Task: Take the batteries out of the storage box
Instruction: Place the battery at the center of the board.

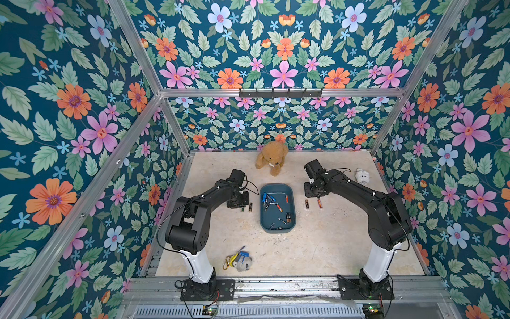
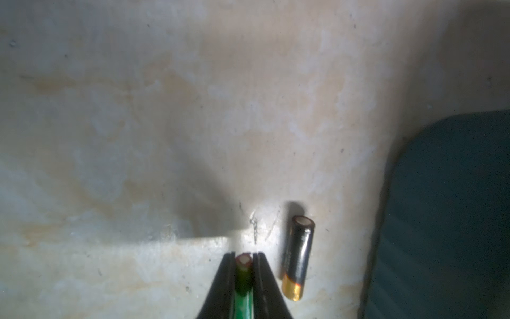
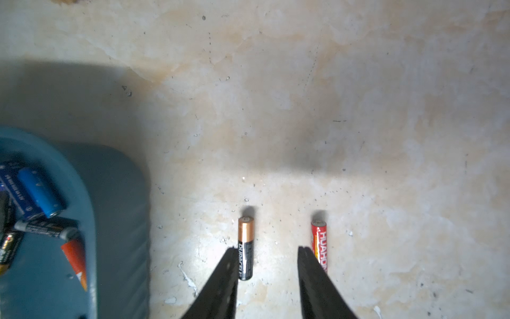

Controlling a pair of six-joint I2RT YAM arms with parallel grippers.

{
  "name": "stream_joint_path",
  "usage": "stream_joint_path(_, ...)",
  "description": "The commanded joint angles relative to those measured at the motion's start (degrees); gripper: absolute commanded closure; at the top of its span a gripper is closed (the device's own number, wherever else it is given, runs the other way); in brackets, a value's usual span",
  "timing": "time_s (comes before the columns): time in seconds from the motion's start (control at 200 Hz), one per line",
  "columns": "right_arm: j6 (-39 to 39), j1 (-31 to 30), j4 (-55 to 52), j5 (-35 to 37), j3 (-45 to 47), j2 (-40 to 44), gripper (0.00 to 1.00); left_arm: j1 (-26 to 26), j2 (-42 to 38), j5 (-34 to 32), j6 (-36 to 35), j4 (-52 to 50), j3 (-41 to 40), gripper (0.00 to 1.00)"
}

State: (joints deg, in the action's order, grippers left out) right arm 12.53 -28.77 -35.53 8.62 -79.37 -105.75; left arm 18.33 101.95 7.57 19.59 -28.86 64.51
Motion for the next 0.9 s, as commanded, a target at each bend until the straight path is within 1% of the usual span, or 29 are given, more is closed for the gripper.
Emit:
stream_joint_path(0.0, 0.11, 0.02, -0.79, 0.87, -0.26, -0.03, 0.59, -0.11, 0.60, 0.52, -0.67, 0.47, 0.70, 0.83)
stream_joint_path(0.895, 0.37, 0.04, -0.83, 0.43, 0.18, -0.29, 0.59, -0.18, 2.11, 0.50, -0.83, 2.14, -0.13, 0.82)
